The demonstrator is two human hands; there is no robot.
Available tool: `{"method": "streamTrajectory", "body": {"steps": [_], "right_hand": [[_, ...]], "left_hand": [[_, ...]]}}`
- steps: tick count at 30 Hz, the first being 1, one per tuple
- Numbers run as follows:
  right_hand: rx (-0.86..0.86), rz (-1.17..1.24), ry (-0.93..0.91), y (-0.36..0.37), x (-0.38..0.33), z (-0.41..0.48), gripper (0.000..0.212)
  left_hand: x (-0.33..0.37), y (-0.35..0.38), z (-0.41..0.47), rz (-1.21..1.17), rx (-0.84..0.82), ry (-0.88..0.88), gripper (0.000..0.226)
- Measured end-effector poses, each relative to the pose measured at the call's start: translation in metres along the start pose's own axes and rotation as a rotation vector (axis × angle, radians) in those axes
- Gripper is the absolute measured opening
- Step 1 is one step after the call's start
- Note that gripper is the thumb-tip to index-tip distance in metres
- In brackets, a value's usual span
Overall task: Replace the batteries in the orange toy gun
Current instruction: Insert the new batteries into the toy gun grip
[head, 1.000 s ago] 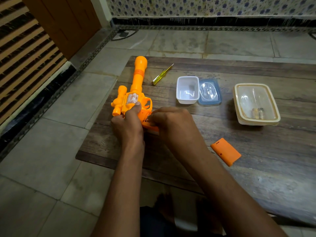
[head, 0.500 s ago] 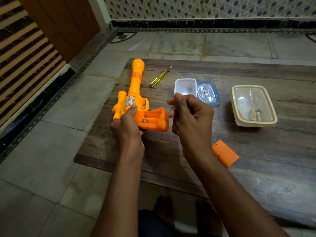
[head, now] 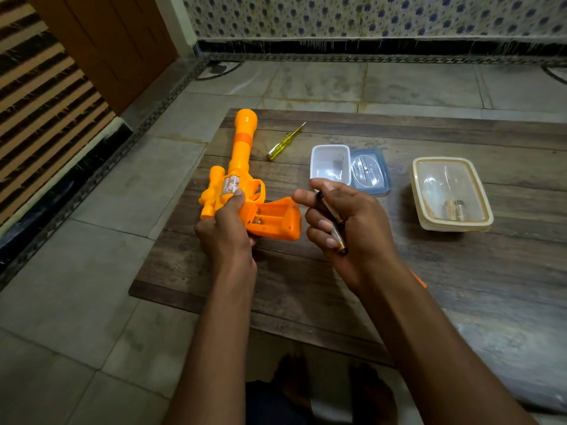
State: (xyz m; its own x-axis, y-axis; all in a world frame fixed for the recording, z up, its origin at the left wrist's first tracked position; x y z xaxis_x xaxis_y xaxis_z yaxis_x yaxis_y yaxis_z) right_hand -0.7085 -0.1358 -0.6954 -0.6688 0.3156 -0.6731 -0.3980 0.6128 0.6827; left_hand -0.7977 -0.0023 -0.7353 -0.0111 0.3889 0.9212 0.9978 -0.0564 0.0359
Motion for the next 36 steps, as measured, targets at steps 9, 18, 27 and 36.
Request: {"method": "streamTrajectory", "body": {"steps": [9, 18, 27, 36], "right_hand": [[-0.005, 0.087, 0.018, -0.003, 0.002, 0.003, 0.022], [-0.012, -0.319, -0.197, -0.005, -0.01, 0.001, 0.012], [0.03, -0.399, -0.338, -0.008, -0.005, 0.004, 0.025], [-0.06, -0.757, -0.474, -0.005, -0.006, 0.001, 0.025]], "left_hand": [[0.001, 0.002, -0.001, -0.008, -0.003, 0.006, 0.041], [0.001, 0.001, -0.002, 0.044, -0.003, 0.067, 0.032], [0.001, 0.001, -0.003, 0.062, -0.002, 0.084, 0.03], [0.0, 0.002, -0.006, 0.07, -0.013, 0.093, 0.036]]}}
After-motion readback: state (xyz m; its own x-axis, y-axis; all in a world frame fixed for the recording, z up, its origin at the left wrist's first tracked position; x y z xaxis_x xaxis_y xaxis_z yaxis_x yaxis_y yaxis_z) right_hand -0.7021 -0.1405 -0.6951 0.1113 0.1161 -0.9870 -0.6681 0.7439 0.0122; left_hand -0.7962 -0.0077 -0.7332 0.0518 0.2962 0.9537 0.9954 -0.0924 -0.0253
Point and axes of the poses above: each hand's wrist, its own z-axis towards the middle knuckle, its own y-axis out of the palm, x = y × z, the point moved 2 cm from there along z, towards the middle knuckle
